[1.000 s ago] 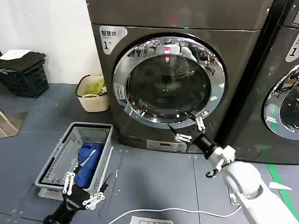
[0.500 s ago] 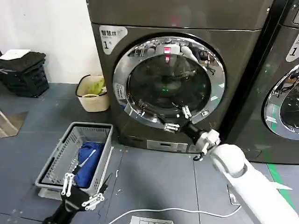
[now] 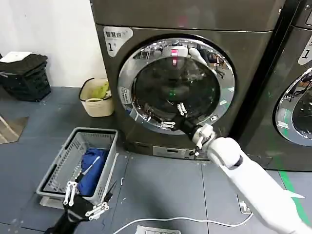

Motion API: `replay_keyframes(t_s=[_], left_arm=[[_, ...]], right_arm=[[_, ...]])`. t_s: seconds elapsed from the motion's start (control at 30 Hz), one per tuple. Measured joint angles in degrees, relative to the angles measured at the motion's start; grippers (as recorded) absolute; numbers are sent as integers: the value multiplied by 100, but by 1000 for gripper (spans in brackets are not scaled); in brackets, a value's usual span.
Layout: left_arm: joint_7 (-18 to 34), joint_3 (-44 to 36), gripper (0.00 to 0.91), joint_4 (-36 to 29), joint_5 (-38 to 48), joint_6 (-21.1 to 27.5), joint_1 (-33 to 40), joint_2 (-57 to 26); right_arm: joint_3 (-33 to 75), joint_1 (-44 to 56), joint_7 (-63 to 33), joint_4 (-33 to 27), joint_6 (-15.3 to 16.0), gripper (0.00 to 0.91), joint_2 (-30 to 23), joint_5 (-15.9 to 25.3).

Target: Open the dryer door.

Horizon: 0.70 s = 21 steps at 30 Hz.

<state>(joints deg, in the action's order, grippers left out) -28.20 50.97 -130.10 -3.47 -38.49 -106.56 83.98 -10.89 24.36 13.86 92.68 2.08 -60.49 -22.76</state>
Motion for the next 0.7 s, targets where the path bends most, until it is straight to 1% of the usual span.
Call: replay_keyframes(t_s=[0.7], left_arm=[[7, 143, 907, 16, 53, -34, -1, 6]], right_arm=[[-495, -760, 37, -934, -1, 907, -716, 65]])
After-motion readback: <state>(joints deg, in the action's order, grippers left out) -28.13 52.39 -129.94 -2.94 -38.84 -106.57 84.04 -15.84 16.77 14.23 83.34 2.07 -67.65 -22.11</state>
